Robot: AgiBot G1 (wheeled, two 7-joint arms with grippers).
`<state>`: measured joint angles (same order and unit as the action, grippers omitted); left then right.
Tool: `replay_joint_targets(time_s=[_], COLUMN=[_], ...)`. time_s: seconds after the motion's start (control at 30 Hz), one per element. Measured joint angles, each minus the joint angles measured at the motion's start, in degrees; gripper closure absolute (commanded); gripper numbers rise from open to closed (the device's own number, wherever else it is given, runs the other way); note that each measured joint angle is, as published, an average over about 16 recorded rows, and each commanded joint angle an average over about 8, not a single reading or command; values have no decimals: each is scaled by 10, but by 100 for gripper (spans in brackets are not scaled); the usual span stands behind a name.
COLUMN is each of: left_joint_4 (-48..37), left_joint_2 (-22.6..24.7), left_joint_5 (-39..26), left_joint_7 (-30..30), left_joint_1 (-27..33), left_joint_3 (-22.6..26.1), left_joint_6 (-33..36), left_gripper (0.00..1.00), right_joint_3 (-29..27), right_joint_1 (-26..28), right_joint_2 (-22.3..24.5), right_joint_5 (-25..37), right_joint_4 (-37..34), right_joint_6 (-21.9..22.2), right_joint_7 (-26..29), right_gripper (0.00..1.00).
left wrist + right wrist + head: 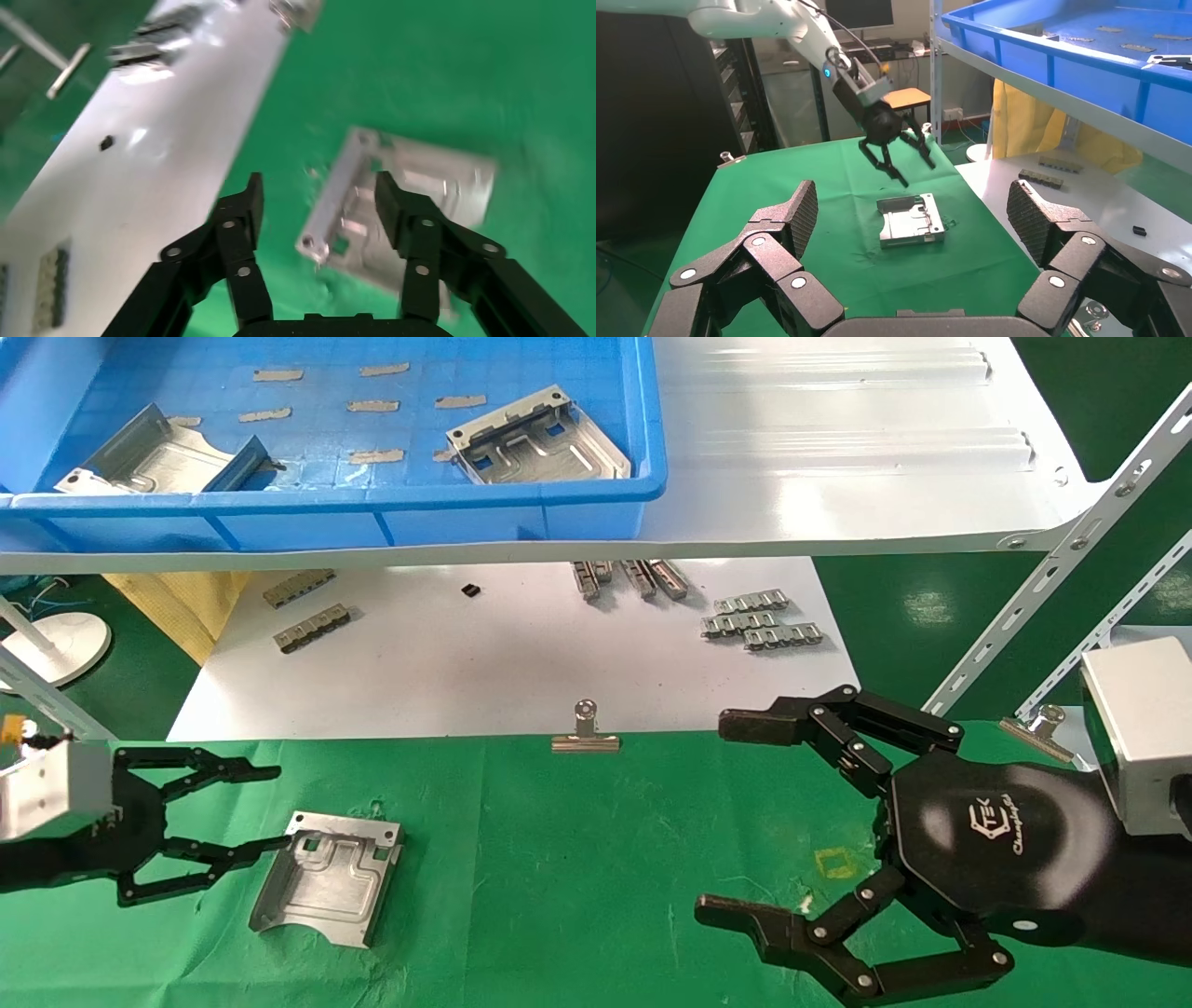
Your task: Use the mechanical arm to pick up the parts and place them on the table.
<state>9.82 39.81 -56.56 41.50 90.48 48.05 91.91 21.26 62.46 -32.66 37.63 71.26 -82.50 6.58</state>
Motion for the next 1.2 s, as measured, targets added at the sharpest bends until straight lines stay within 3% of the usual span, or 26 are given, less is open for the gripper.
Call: replay_joint_targets(time_s=[0.2, 0.6, 1.2], left_joint_4=[14, 51, 226], left_joint_2=[-13, -17, -26], left_joint_5=[40, 53, 81], left_joint_7=[-54, -85, -216], left_joint_1=[-21, -40, -114], left_joint_3=[-10, -29, -116], left_joint_6=[1, -3, -20], left_gripper=[0, 0, 0], right_joint_3=[0, 0, 0], right_joint_1=[0, 0, 0], right_joint_2=[0, 0, 0], right_joint_5=[0, 0, 0], right_joint_4=[0, 0, 0], right_joint_6=[0, 0, 0], right_joint_7=[0, 0, 0], right_gripper=[0, 0, 0])
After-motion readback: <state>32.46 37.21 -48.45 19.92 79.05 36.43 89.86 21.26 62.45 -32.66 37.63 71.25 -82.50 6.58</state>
